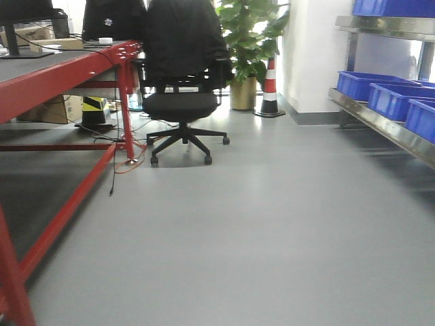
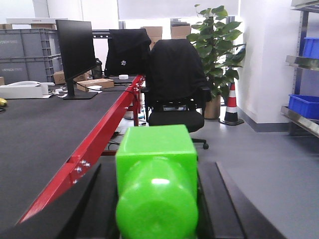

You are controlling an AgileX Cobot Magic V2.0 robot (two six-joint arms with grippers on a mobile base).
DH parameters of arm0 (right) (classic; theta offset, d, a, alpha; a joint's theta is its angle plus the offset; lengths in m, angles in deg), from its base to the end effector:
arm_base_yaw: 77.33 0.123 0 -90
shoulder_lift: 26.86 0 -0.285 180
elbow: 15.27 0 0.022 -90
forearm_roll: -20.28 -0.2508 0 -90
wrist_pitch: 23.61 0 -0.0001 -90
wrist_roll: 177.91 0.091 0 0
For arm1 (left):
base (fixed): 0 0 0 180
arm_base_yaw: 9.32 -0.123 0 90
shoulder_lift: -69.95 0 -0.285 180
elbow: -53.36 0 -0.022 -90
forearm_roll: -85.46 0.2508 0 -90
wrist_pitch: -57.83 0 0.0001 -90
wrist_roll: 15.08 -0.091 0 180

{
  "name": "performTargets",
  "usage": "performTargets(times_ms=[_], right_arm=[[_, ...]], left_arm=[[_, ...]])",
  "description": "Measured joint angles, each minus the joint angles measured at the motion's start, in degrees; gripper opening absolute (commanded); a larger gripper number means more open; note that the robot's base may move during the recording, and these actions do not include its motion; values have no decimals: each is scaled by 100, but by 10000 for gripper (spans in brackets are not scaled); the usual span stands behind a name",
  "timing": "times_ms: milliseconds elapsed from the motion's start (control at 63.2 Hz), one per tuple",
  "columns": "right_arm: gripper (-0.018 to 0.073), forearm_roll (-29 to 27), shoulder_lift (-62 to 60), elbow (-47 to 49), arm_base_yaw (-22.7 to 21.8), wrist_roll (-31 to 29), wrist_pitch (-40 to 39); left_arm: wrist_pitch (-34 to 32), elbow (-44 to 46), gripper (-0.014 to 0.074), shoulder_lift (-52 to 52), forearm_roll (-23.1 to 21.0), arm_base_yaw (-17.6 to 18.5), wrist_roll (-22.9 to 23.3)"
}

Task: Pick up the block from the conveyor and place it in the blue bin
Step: 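Drive the base with both blocks held toward the blue bin shelves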

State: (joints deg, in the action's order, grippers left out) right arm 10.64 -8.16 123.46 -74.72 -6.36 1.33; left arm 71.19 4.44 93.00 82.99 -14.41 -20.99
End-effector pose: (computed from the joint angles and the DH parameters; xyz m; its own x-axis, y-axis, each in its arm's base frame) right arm 0.0262 0.0076 0.3674 0.0934 0.0096 -0.9956 -0.1161 0.9932 -0.0013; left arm 0.0600 0.0044 0.3405 0.0763 0.0682 -0.9947 -0.0837 0.9946 0.0618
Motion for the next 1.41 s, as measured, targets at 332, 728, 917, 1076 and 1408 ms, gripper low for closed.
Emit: performTargets(times_ms=[332,728,917,1076,1408], right_arm=[[-162,0,0,0,0,0,0],[-162,0,0,0,0,0,0],[-162,0,0,0,0,0,0],[-162,0,0,0,0,0,0],[-162,0,0,0,0,0,0]], left_arm=[[0,0,-111,0,0,0,0],[0,0,-111,0,0,0,0],[0,0,-111,0,0,0,0],[0,0,-111,0,0,0,0],[0,0,-111,0,0,0,0]])
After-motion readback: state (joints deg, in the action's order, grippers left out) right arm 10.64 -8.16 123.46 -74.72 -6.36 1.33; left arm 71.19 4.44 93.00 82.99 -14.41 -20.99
